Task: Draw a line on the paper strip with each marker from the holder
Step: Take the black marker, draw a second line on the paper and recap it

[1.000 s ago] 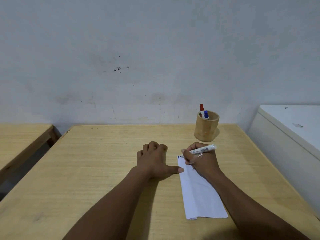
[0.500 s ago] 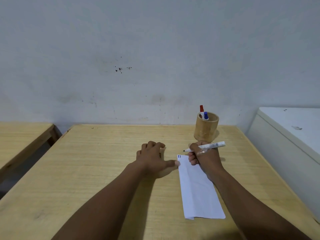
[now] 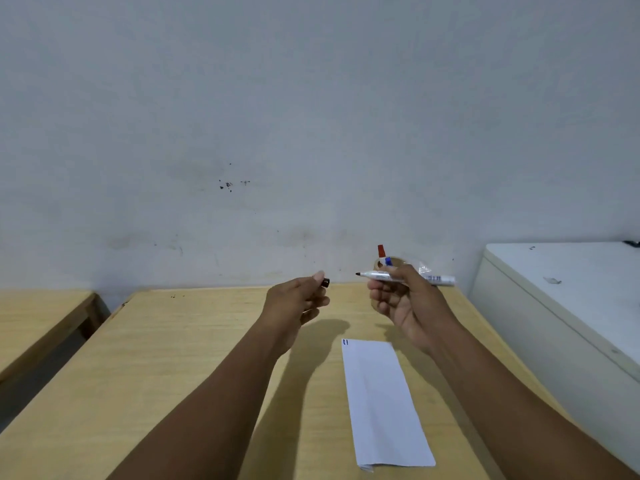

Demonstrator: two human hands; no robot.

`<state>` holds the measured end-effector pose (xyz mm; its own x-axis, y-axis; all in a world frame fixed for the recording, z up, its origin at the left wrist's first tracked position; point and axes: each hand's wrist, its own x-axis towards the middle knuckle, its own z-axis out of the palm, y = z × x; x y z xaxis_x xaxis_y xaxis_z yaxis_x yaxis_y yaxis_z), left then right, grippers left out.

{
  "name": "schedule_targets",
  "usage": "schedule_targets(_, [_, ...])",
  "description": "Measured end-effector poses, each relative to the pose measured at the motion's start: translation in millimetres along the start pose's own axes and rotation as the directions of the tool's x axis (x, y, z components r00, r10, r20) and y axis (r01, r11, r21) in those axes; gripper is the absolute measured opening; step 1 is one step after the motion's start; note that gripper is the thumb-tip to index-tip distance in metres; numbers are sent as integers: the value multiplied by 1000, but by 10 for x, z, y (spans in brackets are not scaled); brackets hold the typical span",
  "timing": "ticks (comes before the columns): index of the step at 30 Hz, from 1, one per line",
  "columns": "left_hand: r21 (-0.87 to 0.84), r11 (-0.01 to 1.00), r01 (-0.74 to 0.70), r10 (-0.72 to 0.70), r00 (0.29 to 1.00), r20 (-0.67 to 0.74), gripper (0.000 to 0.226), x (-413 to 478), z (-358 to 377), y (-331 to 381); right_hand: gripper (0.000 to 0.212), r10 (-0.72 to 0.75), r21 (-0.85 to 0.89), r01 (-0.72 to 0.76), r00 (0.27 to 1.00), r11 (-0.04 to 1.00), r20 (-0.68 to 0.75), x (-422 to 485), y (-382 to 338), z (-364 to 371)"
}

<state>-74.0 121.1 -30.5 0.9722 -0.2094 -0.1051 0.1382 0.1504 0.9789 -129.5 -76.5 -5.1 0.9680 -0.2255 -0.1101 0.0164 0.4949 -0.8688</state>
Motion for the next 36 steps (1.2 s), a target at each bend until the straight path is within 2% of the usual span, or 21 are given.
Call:
schedule_targets(6, [-208, 974, 87, -79, 996, 46, 23, 4, 329, 106, 6, -89, -23, 89, 996, 996, -1, -67, -31, 159])
schedule_targets(11, [-226, 970, 86, -69, 994, 82, 19, 34, 449, 69, 7, -116, -54, 118, 993, 992, 22, -15, 0, 137])
schedule_targets(13, [-212, 975, 61, -43, 995, 87, 25, 49, 508, 37, 14, -114, -38, 115, 993, 993, 38, 25, 43, 123])
schedule_targets(16, [-193, 981, 15, -7, 999, 40, 30, 100, 555, 43, 40, -107, 11, 107, 994, 994, 27, 130, 72, 126])
schedule_targets(18, [-97, 995, -33, 35, 999, 18, 29, 157, 551, 67, 38, -77, -30, 78, 997, 997, 28, 202, 20, 117])
schedule_targets(20, [24, 996, -89, 89, 996, 10, 26, 205, 559, 116, 34, -8, -164, 12, 1000, 986, 23, 267, -89, 86])
schedule_targets(22, [81, 984, -158, 161, 986, -39, 20, 273, 603, 206, 49, 14, -272, -30, 998, 962, -61, 344, -231, 19])
schedule_targets(24, [100, 968, -230, 241, 963, -118, 16, 363, 652, 336, 62, -58, -321, -13, 976, 947, -211, 443, -376, -114])
schedule_targets(27, [172, 935, -310, 338, 925, -172, 18, 517, 707, 488, 58, -151, -362, 24, 933, 932, -327, 548, -540, -334])
schedule_targets(33, [421, 819, -390, 469, 878, -100, 17, 795, 905, 480, 45, -207, -466, 37, 925, 884, -319, 698, -625, -599])
schedule_targets(36, [577, 707, -409, 513, 858, -21, 24, 887, 1002, 391, 43, -214, -500, 38, 930, 865, -300, 748, -609, -658])
